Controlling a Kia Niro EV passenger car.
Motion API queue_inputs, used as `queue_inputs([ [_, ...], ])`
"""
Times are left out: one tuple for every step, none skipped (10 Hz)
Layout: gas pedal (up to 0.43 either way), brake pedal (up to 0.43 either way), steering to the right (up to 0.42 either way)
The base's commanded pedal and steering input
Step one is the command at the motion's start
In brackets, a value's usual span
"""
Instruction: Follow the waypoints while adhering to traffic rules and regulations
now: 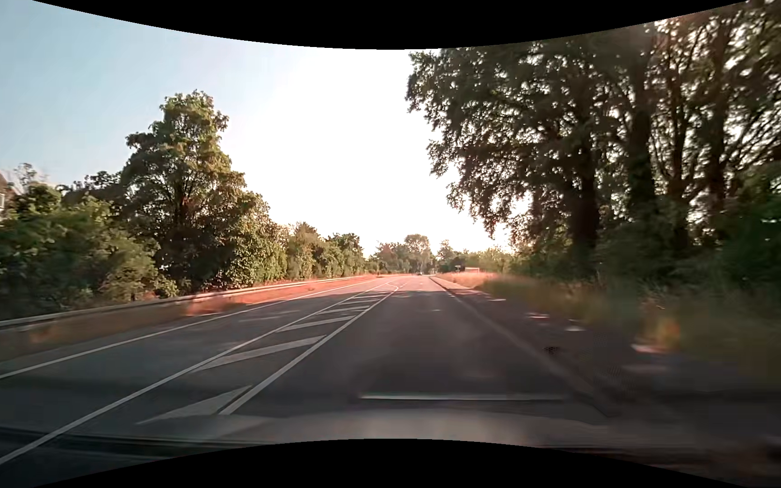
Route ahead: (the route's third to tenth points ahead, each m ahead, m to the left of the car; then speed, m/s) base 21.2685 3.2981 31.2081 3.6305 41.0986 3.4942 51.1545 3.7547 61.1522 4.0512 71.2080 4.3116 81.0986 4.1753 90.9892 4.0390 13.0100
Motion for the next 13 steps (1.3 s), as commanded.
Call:
queue_inputs([
  [0.028,0.0,-0.002],
  [0.028,0.0,-0.001],
  [0.028,0.0,-0.001],
  [0.028,0.0,-0.001],
  [0.028,0.0,-0.001],
  [0.028,0.0,-0.001],
  [0.028,0.0,-0.001],
  [0.028,0.0,-0.001],
  [0.028,0.0,-0.002],
  [0.028,0.0,-0.002],
  [0.028,0.0,-0.003],
  [0.028,0.0,-0.003],
  [0.028,0.0,-0.004],
])
